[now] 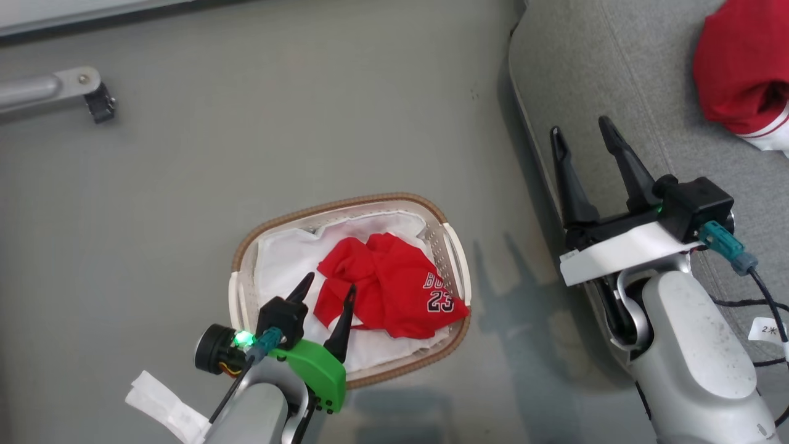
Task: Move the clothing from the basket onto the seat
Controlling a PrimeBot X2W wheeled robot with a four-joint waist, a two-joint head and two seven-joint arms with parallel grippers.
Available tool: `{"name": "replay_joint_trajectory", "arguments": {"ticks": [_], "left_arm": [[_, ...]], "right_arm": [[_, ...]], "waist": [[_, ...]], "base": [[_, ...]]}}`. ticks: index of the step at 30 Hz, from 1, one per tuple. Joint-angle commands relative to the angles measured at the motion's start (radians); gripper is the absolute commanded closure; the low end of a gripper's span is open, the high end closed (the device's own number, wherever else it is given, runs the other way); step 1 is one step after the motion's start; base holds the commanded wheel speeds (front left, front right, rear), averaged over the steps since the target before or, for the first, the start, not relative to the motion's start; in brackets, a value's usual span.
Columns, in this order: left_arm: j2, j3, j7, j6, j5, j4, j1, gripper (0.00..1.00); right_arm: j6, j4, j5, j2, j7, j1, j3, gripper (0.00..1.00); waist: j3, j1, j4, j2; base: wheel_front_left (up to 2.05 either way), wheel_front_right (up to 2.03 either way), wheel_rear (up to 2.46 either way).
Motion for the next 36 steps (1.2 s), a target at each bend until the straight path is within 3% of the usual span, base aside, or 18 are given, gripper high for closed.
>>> {"name": "replay_joint_trajectory", "arguments": {"ticks": [1, 17, 28, 36], "left_arm": [[0.007, -0.005, 0.001, -0.003, -0.006, 0.015, -0.035, 0.0], [0.008, -0.16, 0.014, -0.024, -0.185, 0.346, -0.301, 0.0], [0.007, -0.238, 0.037, 0.001, -0.174, 0.509, -0.475, 0.0], [0.024, -0.264, 0.122, 0.008, -0.162, 0.586, -0.563, 0.0]], "right_arm": [[-0.001, -0.012, 0.007, 0.0, -0.002, -0.022, -0.003, 0.0], [-0.001, -0.081, 0.019, 0.014, -0.002, -0.104, -0.02, 0.0], [-0.001, -0.118, 0.029, 0.026, -0.002, -0.134, -0.017, 0.0], [-0.001, -0.127, 0.04, 0.031, -0.002, -0.147, -0.004, 0.0]], "waist": [[0.104, 0.0, -0.063, 0.0], [0.292, 0.0, -0.128, 0.0], [0.385, 0.0, -0.156, 0.0], [0.427, 0.0, -0.177, 0.0]], "base": [[0.0, 0.0, 0.0], [0.0, 0.0, 0.0], [0.0, 0.0, 0.0], [0.0, 0.0, 0.0]]}}
